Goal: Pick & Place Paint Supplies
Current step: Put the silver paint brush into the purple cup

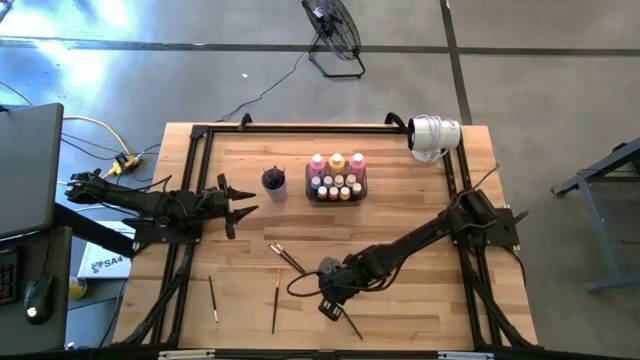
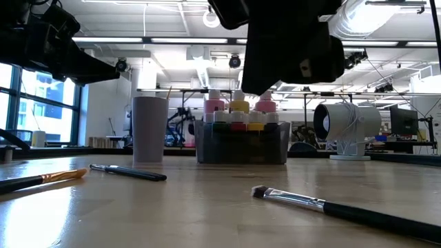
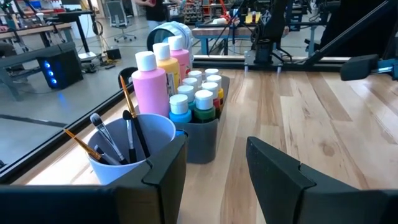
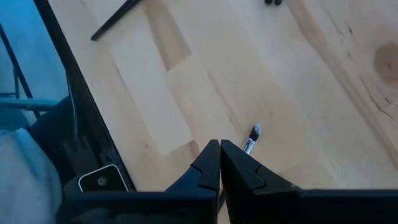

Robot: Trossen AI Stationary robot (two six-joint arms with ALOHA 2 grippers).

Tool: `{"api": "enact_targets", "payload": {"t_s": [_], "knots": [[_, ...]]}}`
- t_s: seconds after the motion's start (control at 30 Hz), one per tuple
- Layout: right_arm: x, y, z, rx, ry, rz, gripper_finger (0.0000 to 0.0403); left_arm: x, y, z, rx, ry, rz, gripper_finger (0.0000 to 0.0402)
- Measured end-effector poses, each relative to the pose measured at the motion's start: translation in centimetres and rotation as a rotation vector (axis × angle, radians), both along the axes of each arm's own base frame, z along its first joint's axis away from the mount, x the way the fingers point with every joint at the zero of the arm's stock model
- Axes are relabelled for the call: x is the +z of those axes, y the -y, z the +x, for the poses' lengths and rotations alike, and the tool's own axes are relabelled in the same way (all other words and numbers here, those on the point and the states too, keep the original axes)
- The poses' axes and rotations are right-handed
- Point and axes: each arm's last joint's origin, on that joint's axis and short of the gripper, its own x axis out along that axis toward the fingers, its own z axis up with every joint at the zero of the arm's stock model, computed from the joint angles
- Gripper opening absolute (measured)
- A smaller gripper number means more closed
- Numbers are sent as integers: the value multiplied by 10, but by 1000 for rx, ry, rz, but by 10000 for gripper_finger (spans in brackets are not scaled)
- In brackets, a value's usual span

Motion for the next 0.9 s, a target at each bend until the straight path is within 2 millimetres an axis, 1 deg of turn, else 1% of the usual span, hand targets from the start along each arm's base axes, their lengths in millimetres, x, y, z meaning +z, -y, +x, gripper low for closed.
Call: {"api": "enact_targets", "payload": {"t_s": [0.13,0.23,0.33,0.47,0.53,0.63,0.8,0.9], "knots": [[-1,0,0,-24,-4,4,4,0,0,0,0,0,0,165],[-2,1,-1,-29,-3,-32,13,0,0,0,-1,-3,1,165],[-2,1,-1,-30,8,-44,39,-2,0,0,-1,-16,4,165],[-2,3,0,-120,8,-47,83,-2,0,0,-1,-23,5,165],[-4,5,1,-151,-15,-14,95,-2,0,0,-1,-23,5,165],[-15,5,3,-176,-55,4,97,-2,0,0,-1,-23,5,165],[-39,1,6,-183,-127,17,84,-2,0,0,-4,-22,5,165],[-44,0,6,-185,-136,7,81,-2,0,0,-4,-23,5,165]]}}
